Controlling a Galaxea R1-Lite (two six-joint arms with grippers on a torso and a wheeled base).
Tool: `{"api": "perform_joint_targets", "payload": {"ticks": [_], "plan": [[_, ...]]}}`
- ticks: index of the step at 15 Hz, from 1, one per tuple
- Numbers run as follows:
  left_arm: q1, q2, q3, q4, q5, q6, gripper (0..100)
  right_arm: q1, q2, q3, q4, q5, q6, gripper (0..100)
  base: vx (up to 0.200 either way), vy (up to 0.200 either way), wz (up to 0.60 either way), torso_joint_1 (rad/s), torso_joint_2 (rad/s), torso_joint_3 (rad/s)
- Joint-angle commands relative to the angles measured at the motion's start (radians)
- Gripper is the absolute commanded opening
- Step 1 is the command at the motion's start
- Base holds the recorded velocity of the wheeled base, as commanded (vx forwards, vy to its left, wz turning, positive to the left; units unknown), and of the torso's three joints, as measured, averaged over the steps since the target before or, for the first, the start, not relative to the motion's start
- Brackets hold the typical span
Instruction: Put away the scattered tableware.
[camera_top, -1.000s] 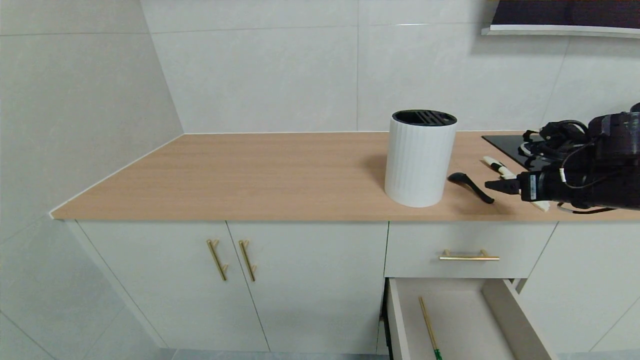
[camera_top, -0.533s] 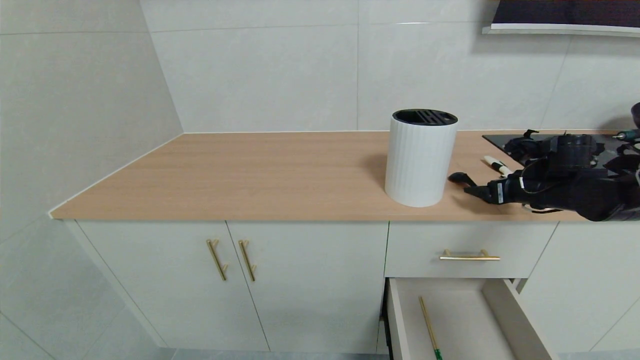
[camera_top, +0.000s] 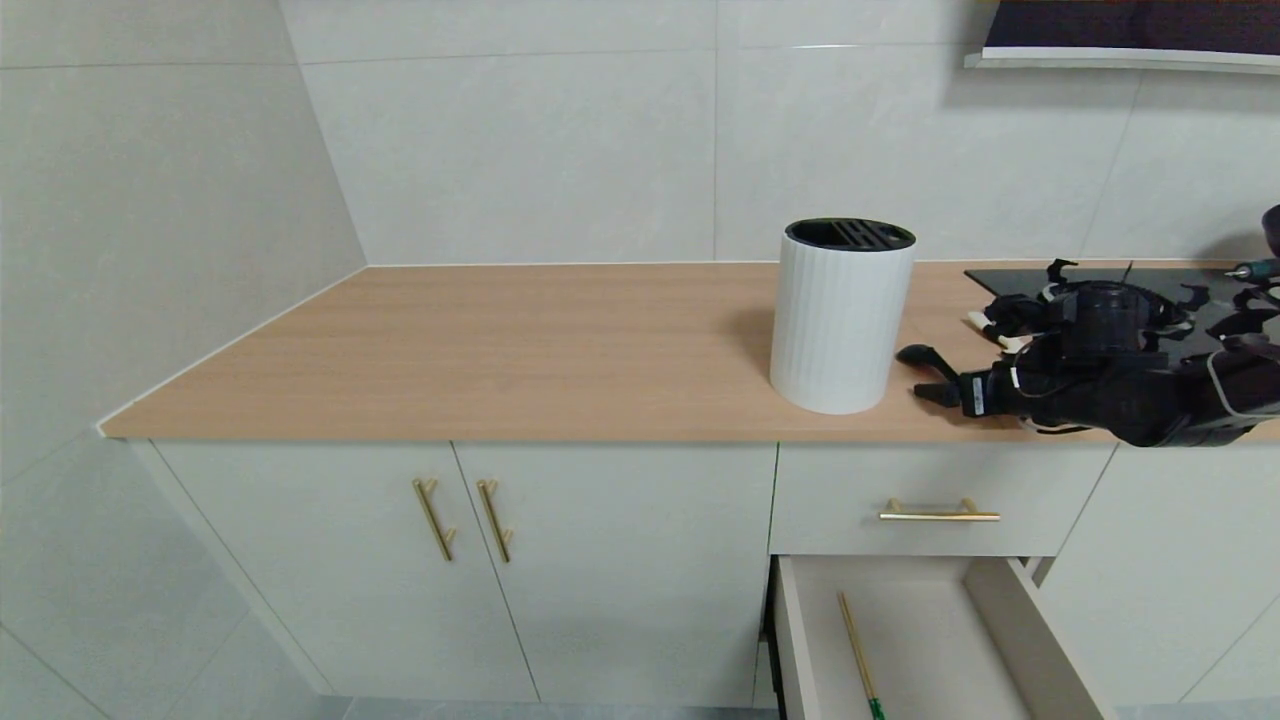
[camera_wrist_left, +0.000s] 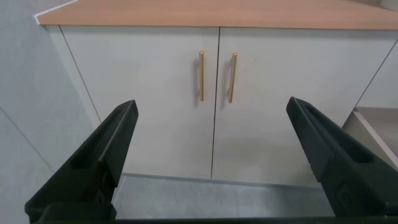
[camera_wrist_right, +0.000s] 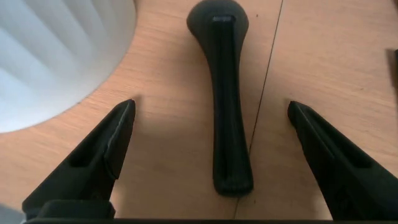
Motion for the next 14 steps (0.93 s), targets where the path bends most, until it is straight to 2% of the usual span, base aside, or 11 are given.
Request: {"api": "perform_joint_targets", "payload": {"ticks": [1, 7, 10, 14], "plan": [[0.0, 0.0, 0.0, -0.001, 0.001, 0.0, 100, 0.0, 0.011, -0.002, 0.002, 0.0, 0.0, 0, 0.0, 0.0, 0.0, 0.0, 0.0, 0.0], [0.0, 0.0, 0.0, -0.001, 0.001, 0.0, 100, 0.001, 0.001, -0.002, 0.007, -0.008, 0.006, 0, 0.0, 0.0, 0.0, 0.0, 0.0, 0.0], [0.0, 0.0, 0.0, -0.001, 0.001, 0.0, 100, 0.026, -0.063, -0.001, 0.019, -0.061, 0.133, 0, 0.0, 0.0, 0.0, 0.0, 0.0, 0.0], [0.0, 0.0, 0.0, -0.001, 0.001, 0.0, 100, 0.049, -0.325, 0.101, 0.215, -0.083, 0.247, 0, 0.0, 0.0, 0.0, 0.0, 0.0, 0.0]]}}
